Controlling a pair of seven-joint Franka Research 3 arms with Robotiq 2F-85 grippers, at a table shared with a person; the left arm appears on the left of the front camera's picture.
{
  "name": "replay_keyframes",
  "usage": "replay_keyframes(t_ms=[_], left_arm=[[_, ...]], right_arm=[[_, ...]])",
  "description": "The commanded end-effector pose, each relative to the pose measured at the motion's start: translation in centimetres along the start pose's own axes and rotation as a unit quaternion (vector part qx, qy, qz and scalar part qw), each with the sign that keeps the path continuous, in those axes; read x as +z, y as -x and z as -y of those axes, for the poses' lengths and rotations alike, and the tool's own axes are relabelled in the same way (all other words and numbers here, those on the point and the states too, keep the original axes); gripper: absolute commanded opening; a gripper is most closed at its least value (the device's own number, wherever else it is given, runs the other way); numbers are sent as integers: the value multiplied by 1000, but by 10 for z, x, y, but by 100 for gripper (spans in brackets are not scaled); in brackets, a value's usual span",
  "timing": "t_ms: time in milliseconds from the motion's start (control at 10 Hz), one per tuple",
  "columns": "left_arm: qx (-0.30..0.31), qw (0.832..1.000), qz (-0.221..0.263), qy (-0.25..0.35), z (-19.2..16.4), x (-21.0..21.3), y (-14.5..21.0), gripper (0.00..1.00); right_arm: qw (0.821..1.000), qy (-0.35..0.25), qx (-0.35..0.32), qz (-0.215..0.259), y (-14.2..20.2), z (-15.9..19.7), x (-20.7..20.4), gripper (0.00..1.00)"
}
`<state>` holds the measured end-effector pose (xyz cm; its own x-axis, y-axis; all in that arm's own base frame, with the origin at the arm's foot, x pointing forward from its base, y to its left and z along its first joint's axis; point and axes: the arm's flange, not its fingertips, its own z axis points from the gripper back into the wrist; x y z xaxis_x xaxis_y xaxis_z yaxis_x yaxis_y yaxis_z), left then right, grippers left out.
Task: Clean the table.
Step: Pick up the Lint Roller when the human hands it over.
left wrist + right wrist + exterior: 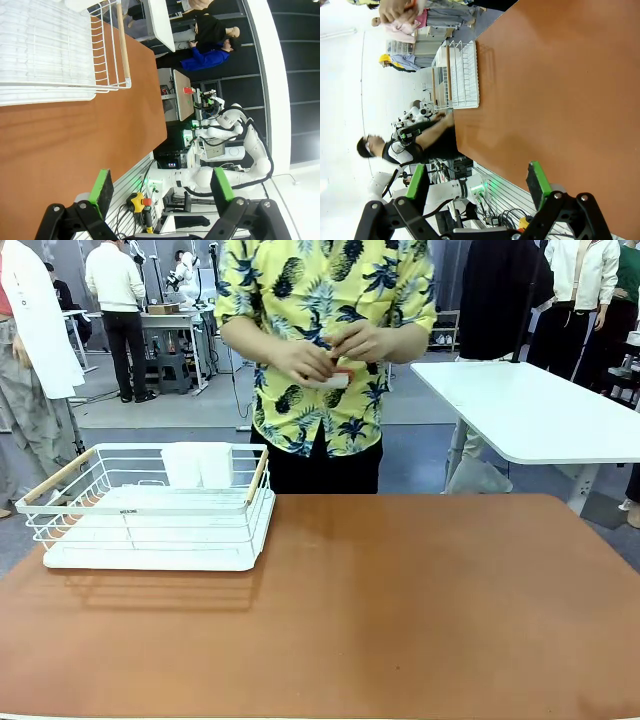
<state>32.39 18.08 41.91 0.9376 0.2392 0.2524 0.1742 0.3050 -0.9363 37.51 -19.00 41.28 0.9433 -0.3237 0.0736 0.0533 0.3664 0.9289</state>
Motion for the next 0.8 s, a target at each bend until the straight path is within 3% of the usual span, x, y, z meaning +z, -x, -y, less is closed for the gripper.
replay_keyframes(t_ms=[0, 700], left_arm=[[0, 1000, 3, 6, 1, 2, 0, 100], [0, 1000, 3, 6, 1, 2, 0, 100]], right_arm=[[1000, -2, 3, 0, 0, -2, 1, 100], [1000, -2, 3, 0, 0, -2, 1, 100]])
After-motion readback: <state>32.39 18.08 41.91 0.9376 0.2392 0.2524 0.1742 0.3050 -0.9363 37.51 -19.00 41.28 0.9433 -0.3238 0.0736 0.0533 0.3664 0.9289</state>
